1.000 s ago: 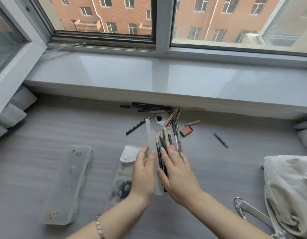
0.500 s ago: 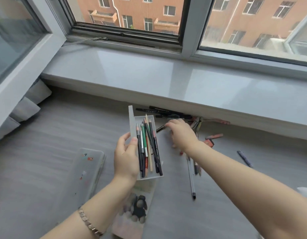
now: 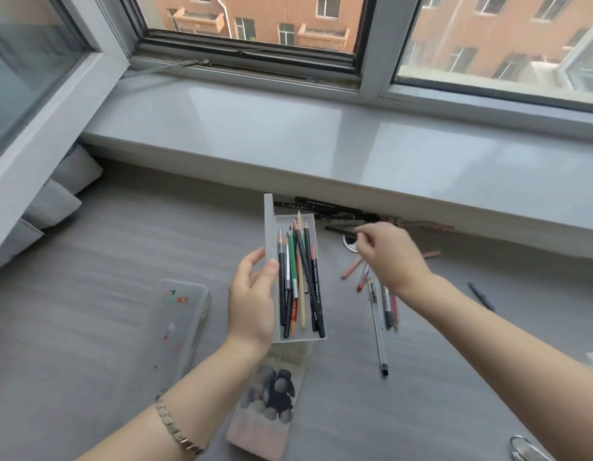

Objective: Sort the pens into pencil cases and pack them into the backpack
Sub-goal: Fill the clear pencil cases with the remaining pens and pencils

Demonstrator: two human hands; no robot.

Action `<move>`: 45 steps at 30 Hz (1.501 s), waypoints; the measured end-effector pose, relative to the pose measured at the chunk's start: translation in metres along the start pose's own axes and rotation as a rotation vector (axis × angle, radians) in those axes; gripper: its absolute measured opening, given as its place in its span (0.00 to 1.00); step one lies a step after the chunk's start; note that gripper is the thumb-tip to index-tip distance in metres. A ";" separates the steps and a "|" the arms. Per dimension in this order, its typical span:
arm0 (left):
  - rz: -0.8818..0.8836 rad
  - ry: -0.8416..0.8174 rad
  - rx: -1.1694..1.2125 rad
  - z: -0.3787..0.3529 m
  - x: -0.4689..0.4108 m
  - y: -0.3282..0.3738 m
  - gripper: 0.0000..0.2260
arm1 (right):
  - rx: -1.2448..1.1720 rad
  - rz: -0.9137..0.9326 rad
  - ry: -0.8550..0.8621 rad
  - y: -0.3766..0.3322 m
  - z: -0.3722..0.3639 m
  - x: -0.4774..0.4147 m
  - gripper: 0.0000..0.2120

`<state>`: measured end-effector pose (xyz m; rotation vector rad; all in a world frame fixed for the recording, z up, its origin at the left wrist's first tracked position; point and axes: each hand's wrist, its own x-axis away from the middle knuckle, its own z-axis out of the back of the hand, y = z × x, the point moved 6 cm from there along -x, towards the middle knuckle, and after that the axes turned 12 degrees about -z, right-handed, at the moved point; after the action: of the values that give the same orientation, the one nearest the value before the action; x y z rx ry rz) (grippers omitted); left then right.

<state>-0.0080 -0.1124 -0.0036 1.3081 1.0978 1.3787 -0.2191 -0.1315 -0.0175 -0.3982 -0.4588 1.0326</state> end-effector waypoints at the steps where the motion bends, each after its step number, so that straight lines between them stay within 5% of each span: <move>1: 0.002 -0.016 0.000 -0.002 0.003 0.000 0.13 | -0.160 -0.026 0.059 0.003 0.022 0.010 0.07; 6: 0.021 -0.127 -0.022 -0.022 0.025 -0.003 0.11 | -0.671 -0.039 -0.085 0.002 0.089 0.068 0.06; 11: 0.042 -0.234 0.005 -0.045 0.060 -0.004 0.13 | -0.346 -0.084 -0.374 0.011 0.059 0.098 0.10; 14: 0.039 -0.265 0.040 -0.055 0.081 -0.003 0.12 | -0.149 -0.092 -0.347 0.026 0.041 0.107 0.12; 17: -0.001 -0.276 0.080 -0.061 0.092 0.000 0.11 | -0.110 -0.048 -0.144 0.035 0.041 0.119 0.17; 21: -0.058 -0.241 0.094 -0.061 0.100 0.004 0.12 | -0.629 -0.317 0.123 0.062 0.035 0.150 0.25; 25: -0.211 -0.247 0.050 -0.068 0.112 0.010 0.18 | -1.640 -0.965 -0.142 0.085 -0.022 0.179 0.25; 29: -0.350 -0.300 0.010 -0.078 0.136 0.002 0.25 | -2.102 -1.052 -0.358 0.074 -0.033 0.181 0.27; 41: -0.240 -0.293 -0.014 -0.069 0.128 -0.011 0.22 | -2.051 -1.016 -0.426 0.069 -0.041 0.182 0.26; 43: -0.149 -0.271 0.008 -0.067 0.120 -0.015 0.23 | -1.921 -0.965 -0.341 0.077 -0.040 0.181 0.23; 45: -0.056 -0.274 0.024 -0.066 0.115 -0.019 0.23 | -1.538 -0.822 -0.147 0.091 -0.026 0.180 0.15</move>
<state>-0.0758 0.0035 -0.0037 1.4250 0.9588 1.1100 -0.1926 0.0664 -0.0554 -1.3368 -1.3813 -0.2817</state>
